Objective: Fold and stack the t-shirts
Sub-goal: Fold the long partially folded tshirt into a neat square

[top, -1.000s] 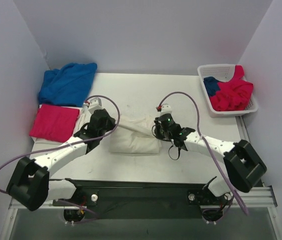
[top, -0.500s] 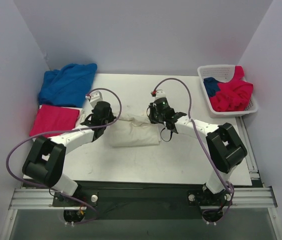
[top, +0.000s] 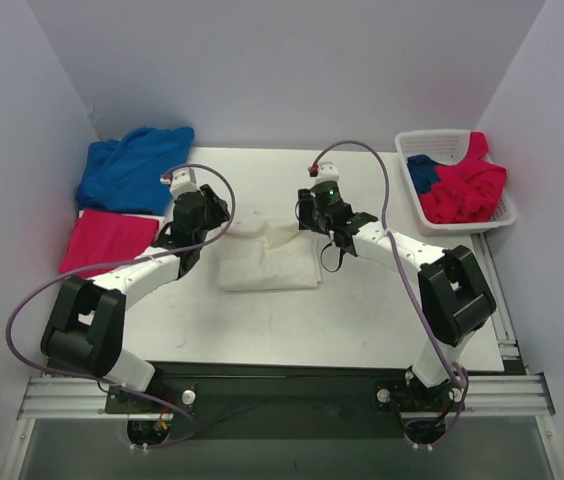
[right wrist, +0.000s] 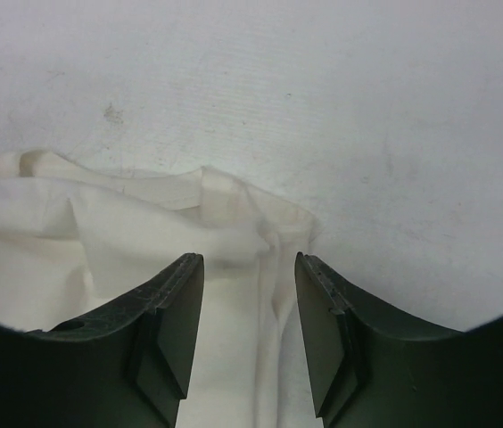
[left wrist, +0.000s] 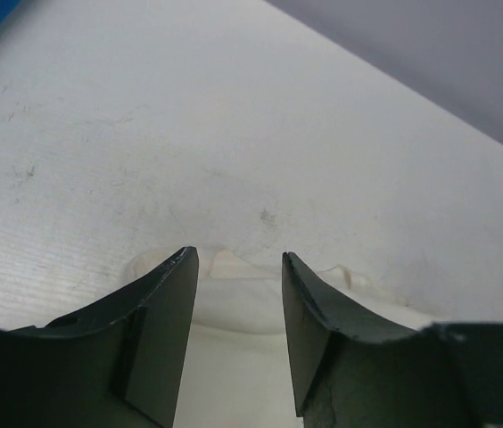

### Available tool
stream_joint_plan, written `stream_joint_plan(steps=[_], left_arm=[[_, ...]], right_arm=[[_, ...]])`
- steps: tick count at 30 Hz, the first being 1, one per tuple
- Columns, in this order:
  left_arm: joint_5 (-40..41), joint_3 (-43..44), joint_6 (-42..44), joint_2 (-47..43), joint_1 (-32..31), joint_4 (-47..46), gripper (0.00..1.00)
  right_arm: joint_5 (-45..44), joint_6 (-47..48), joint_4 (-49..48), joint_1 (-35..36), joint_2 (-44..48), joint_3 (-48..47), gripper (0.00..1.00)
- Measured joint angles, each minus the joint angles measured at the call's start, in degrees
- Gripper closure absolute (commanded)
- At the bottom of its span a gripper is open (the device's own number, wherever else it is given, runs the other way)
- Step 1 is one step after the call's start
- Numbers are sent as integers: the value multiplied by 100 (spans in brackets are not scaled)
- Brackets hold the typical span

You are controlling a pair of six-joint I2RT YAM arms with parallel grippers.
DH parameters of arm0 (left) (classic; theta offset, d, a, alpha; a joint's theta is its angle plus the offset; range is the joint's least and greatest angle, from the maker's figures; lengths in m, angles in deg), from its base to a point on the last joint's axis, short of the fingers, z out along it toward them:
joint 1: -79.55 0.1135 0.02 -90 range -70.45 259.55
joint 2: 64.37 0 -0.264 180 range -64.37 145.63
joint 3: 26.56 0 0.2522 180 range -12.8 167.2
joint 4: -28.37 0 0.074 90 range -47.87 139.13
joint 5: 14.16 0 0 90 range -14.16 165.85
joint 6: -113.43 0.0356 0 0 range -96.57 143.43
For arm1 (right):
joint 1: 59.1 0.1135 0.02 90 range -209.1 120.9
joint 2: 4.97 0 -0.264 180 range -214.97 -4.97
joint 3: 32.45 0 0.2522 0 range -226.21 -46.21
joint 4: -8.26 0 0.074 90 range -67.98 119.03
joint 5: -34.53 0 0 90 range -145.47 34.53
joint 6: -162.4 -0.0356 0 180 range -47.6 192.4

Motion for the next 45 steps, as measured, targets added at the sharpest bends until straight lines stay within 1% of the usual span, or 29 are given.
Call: stream_joint_plan(steps=[6, 11, 15, 19, 23, 27, 32, 36, 42, 45], left_arm=[[-225, -286, 55, -623, -59, -264, 46], [-634, -457, 55, -625, -160, -203, 47], [-933, -457, 44, -254, -229, -186, 47], [-1056, -374, 4, 321, -264, -96, 47], [-1047, -9, -13, 973, -260, -9, 47], [-859, 382, -50, 1397, -227, 133, 47], [-350, 868, -181, 1617, -98, 684, 47], [31, 1331, -205, 1878, -59, 1255, 47], [306, 1906, -212, 2428, -74, 2076, 47], [531, 2181, -234, 2555, -107, 2422, 47]], right_arm=[[-256, 50, 208, 144, 348, 17, 54], [-278, 50, 452, 483, 426, 17, 54], [-136, 28, 625, 566, 177, -120, 54], [76, 13, 706, 378, -448, -542, 56], [304, 11, 785, 140, -1141, -1108, 57], [531, -17, 881, -142, -1731, -1681, 58], [798, -125, 1150, -474, -2243, -2293, 59], [909, -146, 1344, -638, -2387, -2450, 59], [1003, -170, 1504, -669, -2409, -2483, 59], [1021, -175, 1543, -675, -2409, -2483, 60]])
